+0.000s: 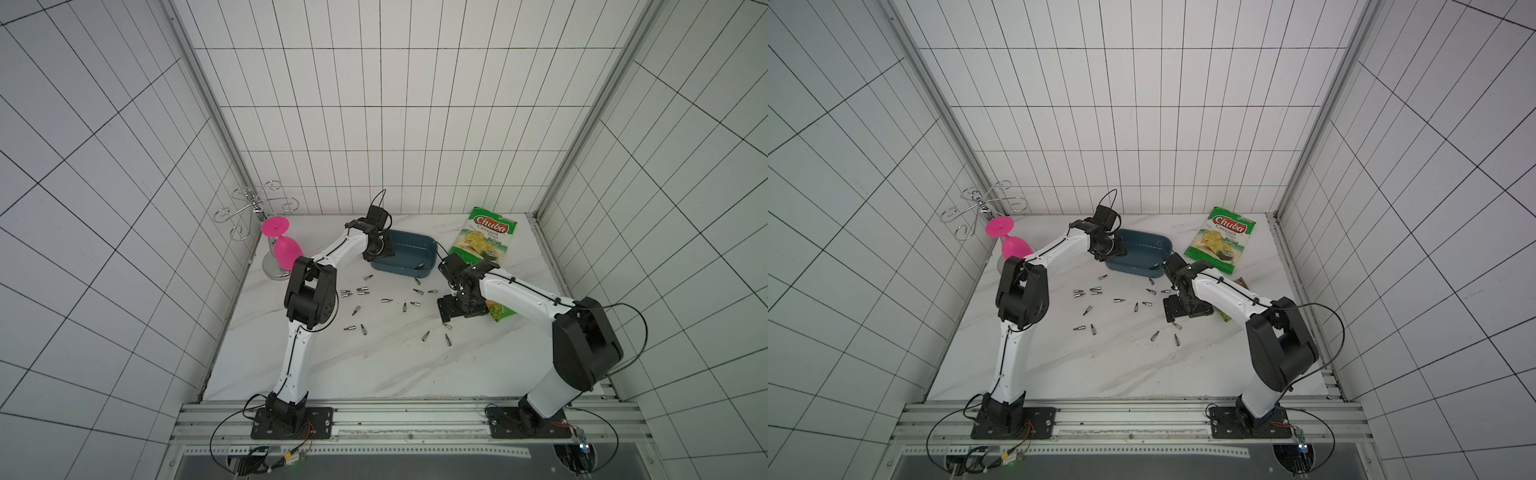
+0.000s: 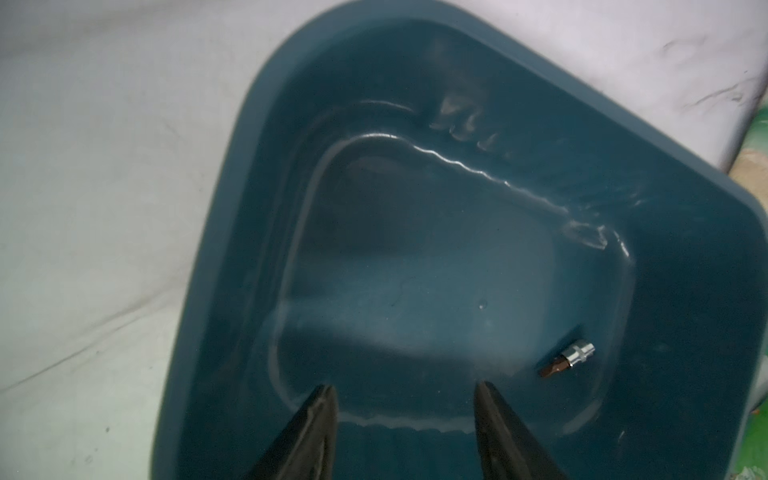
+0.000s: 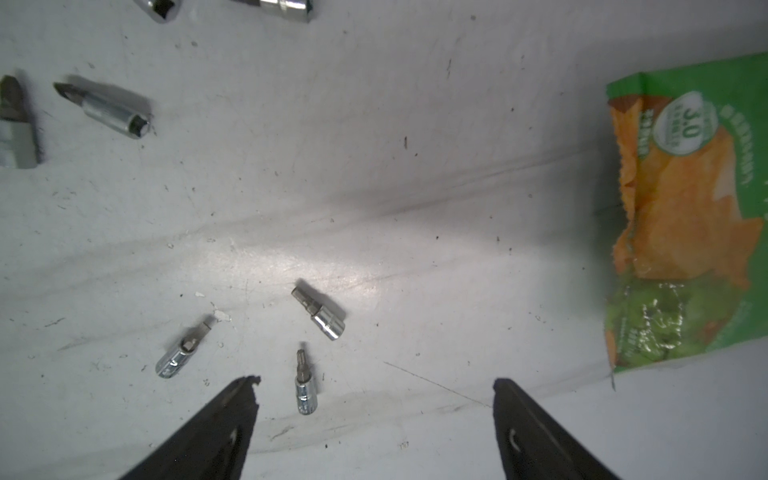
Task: Put the bit on the desktop into the storage box
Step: Pick up the screwdriver bit from the center of the board.
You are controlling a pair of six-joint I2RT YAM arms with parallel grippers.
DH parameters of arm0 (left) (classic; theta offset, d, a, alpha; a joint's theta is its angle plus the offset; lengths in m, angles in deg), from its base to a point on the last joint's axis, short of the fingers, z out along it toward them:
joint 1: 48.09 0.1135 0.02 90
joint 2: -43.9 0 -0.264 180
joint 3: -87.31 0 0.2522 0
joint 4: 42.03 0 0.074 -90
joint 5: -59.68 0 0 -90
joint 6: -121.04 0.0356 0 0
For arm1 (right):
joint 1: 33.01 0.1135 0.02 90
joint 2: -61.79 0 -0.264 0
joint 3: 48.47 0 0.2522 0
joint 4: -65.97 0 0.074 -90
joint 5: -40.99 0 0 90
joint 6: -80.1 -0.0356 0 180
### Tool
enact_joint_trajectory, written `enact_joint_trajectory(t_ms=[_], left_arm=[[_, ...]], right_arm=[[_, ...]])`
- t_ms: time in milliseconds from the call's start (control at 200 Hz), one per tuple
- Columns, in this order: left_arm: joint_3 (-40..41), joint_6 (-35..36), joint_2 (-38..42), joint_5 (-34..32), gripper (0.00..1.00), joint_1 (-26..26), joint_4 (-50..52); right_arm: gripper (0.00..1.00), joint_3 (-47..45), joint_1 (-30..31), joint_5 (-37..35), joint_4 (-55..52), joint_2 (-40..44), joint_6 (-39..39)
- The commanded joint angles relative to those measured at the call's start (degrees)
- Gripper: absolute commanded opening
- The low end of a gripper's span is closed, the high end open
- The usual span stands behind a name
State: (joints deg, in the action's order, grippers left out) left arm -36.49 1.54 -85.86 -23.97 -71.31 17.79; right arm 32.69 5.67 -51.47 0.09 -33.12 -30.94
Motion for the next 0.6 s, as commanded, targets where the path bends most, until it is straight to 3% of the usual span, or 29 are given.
enact_joint_trajectory(t_ms=[0,380,595], left_arm=[[2.94,0.97,4.04,-1.73,0.57,0.64,-0.48],[11.22,2.01,11.51,-1.75,0.57,0.06,-1.46],[16.20,3.95,20.70,-5.32,0.61,-2.27,-2.05]], right_arm=[[0.91,1.28,0.61,0.43,-0.90,-1.30,0.30],[0.90,0.19,0.61,1.31,0.59,-3.11,0.82],[0.78,-1.50,0.68,2.52,2.36,-3.46,1.60]])
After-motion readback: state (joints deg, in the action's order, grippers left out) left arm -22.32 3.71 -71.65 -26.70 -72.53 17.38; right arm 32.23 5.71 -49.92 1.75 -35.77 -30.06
